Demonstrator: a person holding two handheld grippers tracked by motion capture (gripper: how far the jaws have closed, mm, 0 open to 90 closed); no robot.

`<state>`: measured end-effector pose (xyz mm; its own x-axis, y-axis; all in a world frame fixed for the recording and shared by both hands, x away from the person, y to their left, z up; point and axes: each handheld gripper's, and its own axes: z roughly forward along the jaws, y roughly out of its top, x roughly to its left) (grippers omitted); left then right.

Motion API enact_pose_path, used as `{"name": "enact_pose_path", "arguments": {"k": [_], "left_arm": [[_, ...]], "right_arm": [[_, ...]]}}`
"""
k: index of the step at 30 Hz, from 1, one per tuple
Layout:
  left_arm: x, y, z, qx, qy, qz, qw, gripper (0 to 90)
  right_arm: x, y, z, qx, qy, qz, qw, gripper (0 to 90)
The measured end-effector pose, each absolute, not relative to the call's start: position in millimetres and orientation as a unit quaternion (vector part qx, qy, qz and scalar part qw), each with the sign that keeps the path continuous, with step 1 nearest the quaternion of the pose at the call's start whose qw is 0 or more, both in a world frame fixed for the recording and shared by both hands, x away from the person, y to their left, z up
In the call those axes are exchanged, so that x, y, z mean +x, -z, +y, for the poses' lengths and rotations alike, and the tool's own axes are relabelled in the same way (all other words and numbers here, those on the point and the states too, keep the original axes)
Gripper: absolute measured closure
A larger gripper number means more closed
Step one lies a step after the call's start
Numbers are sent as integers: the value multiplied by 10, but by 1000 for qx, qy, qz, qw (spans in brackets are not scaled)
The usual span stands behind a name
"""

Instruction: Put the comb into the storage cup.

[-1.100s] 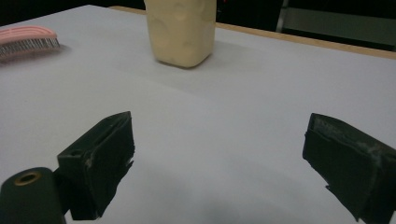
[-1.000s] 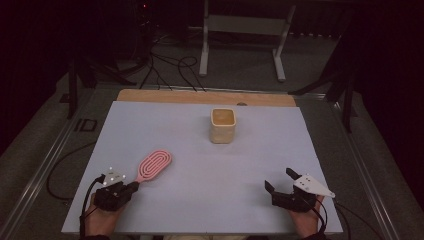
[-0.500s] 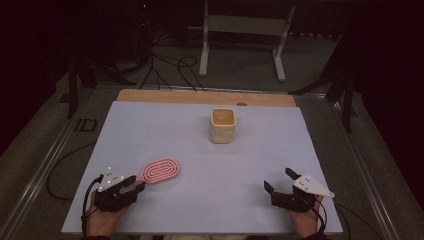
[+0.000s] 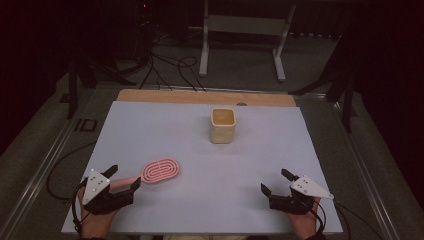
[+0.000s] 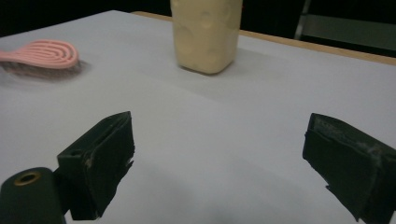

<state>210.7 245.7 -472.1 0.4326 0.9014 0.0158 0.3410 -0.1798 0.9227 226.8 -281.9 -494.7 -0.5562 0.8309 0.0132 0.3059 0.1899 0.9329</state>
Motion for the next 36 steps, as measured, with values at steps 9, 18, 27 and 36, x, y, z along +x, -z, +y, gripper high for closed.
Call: {"name": "enact_pose_path", "arguments": {"k": [9, 18, 27, 36], "left_arm": [[2047, 4705, 2594, 687, -315, 445, 480, 0], [2087, 4734, 2551, 703, -299, 441, 471, 0], [2183, 4696, 2505, 734, -278, 434, 443, 1], [2374, 4661, 2501, 780, -255, 427, 380, 0]], "right_arm": [[2191, 4909, -2782, 376, -508, 732, 254, 88], [2208, 4932, -2794, 382, -504, 732, 253, 88], [2231, 4966, -2803, 392, -495, 731, 259, 88], [2243, 4971, -2813, 393, -496, 730, 260, 88]]}}
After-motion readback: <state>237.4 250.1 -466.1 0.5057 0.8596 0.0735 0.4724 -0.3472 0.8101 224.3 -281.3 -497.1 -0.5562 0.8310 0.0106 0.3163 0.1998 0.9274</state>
